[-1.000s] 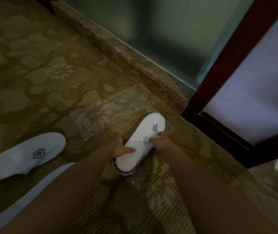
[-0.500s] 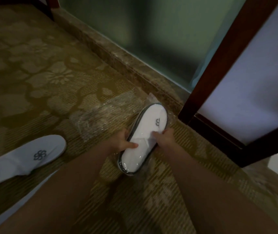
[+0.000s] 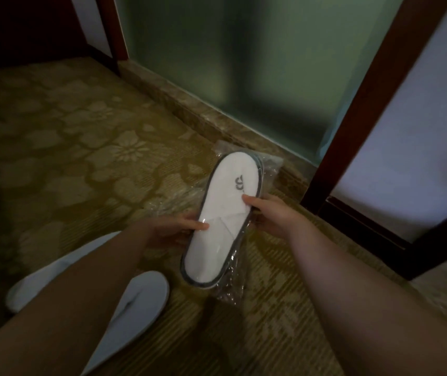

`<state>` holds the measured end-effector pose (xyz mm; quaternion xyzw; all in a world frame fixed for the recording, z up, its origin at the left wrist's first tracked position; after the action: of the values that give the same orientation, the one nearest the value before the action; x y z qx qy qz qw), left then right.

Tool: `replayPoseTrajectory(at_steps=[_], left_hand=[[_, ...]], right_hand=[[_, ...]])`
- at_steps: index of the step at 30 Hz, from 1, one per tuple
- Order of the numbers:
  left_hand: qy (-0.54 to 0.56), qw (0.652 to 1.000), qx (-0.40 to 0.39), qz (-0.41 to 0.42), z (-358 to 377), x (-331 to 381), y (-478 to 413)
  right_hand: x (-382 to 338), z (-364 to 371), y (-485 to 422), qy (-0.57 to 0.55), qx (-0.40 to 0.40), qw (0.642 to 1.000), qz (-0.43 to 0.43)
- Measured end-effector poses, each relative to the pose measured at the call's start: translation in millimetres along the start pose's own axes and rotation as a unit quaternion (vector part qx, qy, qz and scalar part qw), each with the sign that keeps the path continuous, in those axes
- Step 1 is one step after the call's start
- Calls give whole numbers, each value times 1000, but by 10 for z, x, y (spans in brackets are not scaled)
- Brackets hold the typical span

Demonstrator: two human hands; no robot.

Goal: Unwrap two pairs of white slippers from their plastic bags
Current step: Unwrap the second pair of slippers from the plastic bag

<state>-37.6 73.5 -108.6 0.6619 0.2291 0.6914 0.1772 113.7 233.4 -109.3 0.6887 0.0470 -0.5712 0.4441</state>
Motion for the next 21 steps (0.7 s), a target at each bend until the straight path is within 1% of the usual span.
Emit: replayPoseTrajectory(at_steps=[2, 5, 6, 10, 12, 13, 16, 17, 19, 21], left_hand=[[21, 999, 28, -2, -2, 63, 102], [77, 984, 153, 46, -44, 154, 121], [93, 976, 184, 67, -59, 183, 130], [157, 955, 235, 94, -71, 254, 118], [177, 944, 262, 93, -65, 295, 164], [179, 936, 288, 94, -85, 304, 182], [160, 895, 400, 117, -121, 376, 273], [150, 884, 426, 121, -127, 394, 290], [131, 868, 460, 129, -95, 431, 329], [121, 859, 479, 134, -95, 444, 345]], right_hand=[[-38, 91, 62, 20, -21, 1000, 1], [-66, 251, 163, 52, -36, 998, -7], [-81, 322, 194, 60, -37, 997, -16], [-145, 559, 273, 90, -52, 993, -51], [-209, 644, 325, 116, -64, 988, -74], [-242, 674, 358, 127, -73, 986, -83], [-333, 742, 450, 160, -94, 977, -106], [-355, 763, 468, 171, -96, 974, -111], [-383, 798, 508, 204, -93, 967, -123], [-399, 816, 560, 250, -87, 954, -140]])
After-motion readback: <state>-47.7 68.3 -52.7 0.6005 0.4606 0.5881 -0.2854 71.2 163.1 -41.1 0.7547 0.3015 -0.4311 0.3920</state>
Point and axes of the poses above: each hand's wrist, its own y-axis away from the middle knuckle, its own z-axis out of the palm, x = y × z, the point moved 2 cm from there along -y, towards the middle knuckle, and after that the axes turned 3 degrees about z, right-handed, at the moved point
